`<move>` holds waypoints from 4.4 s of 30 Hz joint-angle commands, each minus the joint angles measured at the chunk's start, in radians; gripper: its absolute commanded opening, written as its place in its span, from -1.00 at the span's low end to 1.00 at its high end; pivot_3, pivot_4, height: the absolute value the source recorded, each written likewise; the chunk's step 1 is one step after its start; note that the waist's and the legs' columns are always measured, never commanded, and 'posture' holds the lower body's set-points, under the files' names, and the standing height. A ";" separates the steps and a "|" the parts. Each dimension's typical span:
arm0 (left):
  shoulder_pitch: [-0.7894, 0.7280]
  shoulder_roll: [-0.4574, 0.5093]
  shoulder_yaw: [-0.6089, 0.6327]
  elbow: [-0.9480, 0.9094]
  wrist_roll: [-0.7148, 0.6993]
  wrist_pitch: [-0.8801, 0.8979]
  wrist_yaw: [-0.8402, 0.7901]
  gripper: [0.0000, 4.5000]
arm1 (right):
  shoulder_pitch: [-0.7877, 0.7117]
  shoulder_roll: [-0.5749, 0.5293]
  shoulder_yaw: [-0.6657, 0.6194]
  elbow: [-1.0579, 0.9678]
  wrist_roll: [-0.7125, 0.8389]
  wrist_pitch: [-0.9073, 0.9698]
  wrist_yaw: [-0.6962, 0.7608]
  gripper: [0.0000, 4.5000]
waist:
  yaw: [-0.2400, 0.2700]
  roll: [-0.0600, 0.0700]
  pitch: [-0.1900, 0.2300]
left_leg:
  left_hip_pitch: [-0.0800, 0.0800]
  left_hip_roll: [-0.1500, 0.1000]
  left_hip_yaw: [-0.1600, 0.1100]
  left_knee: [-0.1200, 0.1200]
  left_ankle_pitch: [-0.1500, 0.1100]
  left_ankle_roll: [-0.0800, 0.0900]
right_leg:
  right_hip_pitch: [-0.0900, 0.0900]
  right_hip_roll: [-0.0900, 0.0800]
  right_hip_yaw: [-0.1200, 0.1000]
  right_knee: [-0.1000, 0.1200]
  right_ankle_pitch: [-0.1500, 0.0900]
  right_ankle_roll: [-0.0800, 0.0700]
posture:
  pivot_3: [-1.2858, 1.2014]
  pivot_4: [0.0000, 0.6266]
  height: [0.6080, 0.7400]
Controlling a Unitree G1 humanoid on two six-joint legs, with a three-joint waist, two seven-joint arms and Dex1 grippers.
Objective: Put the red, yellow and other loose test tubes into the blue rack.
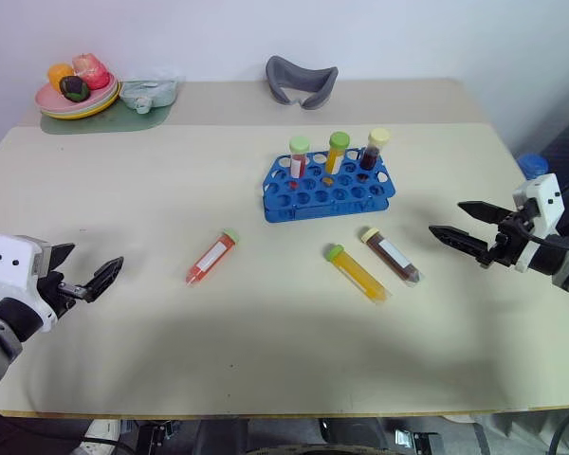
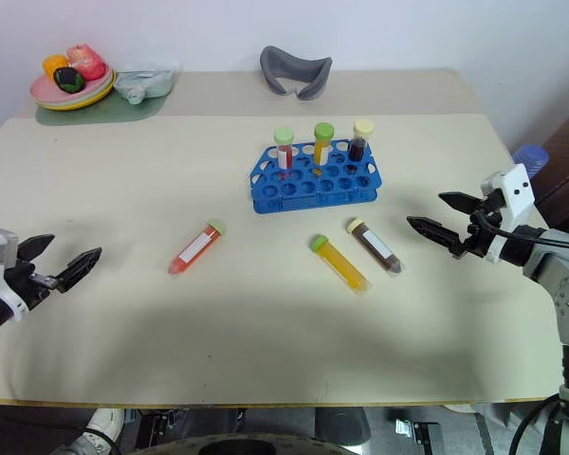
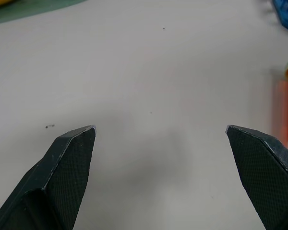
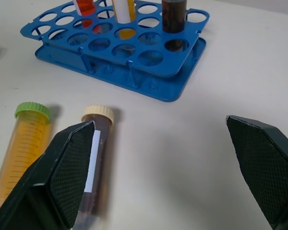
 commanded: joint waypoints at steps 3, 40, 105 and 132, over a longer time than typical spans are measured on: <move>-0.022 0.004 0.023 -0.029 -0.020 -0.009 0.020 0.98 | -0.031 0.007 -0.003 -0.039 0.001 -0.009 -0.024 1.00 | 0.001 0.000 0.000 | 0.000 0.000 0.000 0.000 0.000 0.000 | 0.000 0.000 0.000 0.000 0.000 0.000 | 0.03 -0.52 1.00; -0.358 -0.076 -0.786 -0.067 0.086 -0.171 -0.237 0.98 | -0.630 0.006 0.553 -0.142 0.338 1.015 -0.760 1.00 | 0.001 0.001 0.000 | -0.009 0.000 -0.001 0.002 0.000 0.000 | -0.008 0.000 -0.001 0.002 0.000 0.000 | 0.03 -0.52 1.00; -0.487 -0.328 -0.749 0.096 0.153 -0.296 -0.064 1.00 | -0.261 0.619 0.344 -0.077 -0.369 -0.477 -0.959 -0.49 | -0.001 0.002 -0.002 | -0.014 0.000 -0.002 0.003 0.002 -0.003 | -0.015 0.000 -0.001 0.006 0.001 0.000 | 0.03 -0.52 1.00; -0.431 -0.326 -0.774 0.029 0.146 -0.274 -0.078 1.00 | -0.350 0.723 0.249 0.242 -0.416 -0.698 -0.901 0.05 | -0.003 0.003 -0.002 | -0.014 0.000 -0.002 0.003 0.003 -0.004 | -0.015 0.000 -0.001 0.007 0.001 0.000 | 0.03 -0.52 1.00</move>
